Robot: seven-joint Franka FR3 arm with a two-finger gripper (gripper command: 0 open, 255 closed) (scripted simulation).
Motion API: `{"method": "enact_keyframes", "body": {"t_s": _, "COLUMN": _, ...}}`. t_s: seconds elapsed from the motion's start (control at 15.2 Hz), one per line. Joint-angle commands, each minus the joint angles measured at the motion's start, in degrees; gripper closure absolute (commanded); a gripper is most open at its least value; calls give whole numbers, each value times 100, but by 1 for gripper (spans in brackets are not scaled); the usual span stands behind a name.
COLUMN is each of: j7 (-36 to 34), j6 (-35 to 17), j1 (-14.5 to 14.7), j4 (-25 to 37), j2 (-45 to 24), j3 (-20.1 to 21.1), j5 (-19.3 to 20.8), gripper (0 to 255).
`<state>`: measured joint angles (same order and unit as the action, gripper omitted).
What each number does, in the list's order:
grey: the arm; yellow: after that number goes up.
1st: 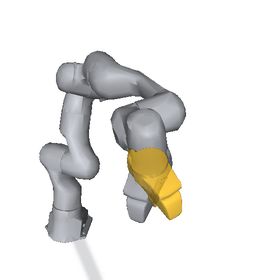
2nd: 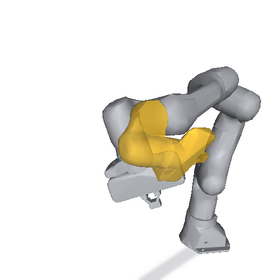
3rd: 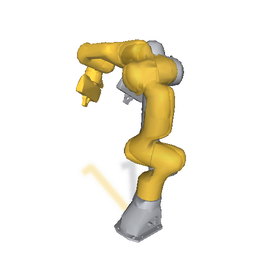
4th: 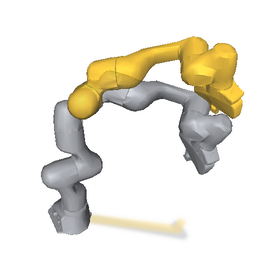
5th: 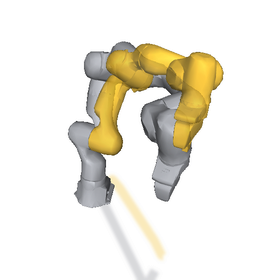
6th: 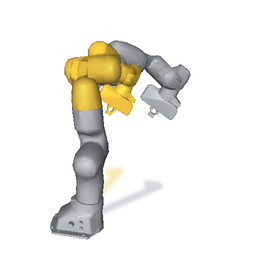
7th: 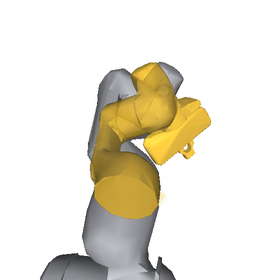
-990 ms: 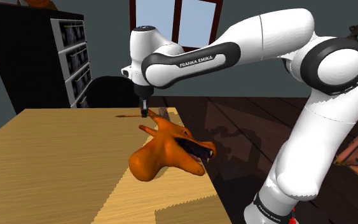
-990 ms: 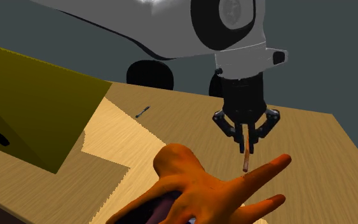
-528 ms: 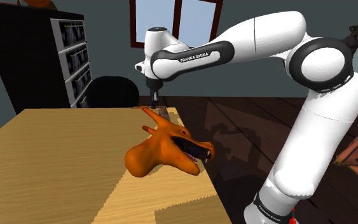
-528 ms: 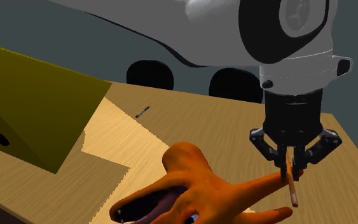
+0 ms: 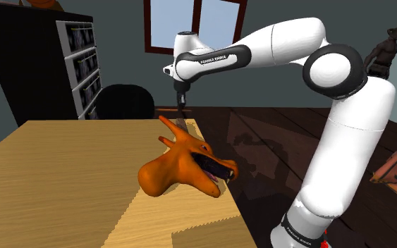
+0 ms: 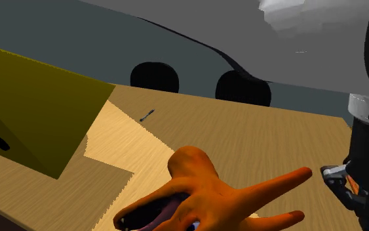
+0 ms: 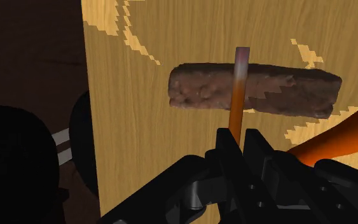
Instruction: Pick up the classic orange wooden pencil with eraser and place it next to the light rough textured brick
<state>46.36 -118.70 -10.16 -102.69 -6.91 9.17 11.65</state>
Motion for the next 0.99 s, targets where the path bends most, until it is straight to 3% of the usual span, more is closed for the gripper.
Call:
{"method": "enact_keyframes", "body": {"t_s": 0.0, "j7": 272, "j6": -10, "j1": -139, "j4": 189, "j2": -155, "j3": -106, "j5": -36, "gripper": 255}}
{"method": "enact_keyframes", "body": {"t_s": 0.4, "j7": 1031, "j6": 101, "j1": -544, "j4": 1059, "j2": -806, "j3": -368, "j5": -164, "gripper": 255}}
{"method": "enact_keyframes", "body": {"t_s": 0.92, "j7": 935, "j6": -465, "j1": -550, "j4": 596, "j2": -915, "j3": -383, "j5": -101, "gripper": 255}}
